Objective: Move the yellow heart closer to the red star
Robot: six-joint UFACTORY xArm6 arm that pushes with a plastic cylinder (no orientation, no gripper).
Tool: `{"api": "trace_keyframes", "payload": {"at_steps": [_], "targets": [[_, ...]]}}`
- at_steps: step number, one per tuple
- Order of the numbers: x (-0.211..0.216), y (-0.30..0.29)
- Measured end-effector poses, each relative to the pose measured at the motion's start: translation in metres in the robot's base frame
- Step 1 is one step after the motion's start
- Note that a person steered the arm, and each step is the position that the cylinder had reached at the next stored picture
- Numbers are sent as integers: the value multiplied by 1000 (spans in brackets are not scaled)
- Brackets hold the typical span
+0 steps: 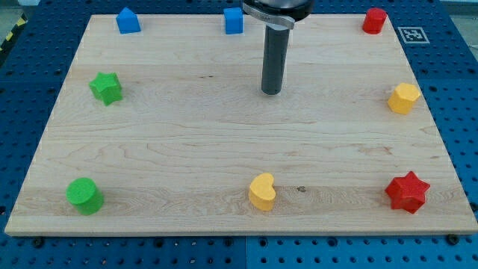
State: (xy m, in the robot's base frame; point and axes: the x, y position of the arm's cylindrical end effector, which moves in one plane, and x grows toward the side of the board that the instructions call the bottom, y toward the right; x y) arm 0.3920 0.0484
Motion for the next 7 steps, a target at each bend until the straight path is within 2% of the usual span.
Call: {"api": "trace_keyframes", "payload": {"at_steps": [1, 2, 3, 5, 6, 7], "targets": [[8, 0], [19, -41], [59, -80], [184, -130], [184, -130], [205, -92]]}}
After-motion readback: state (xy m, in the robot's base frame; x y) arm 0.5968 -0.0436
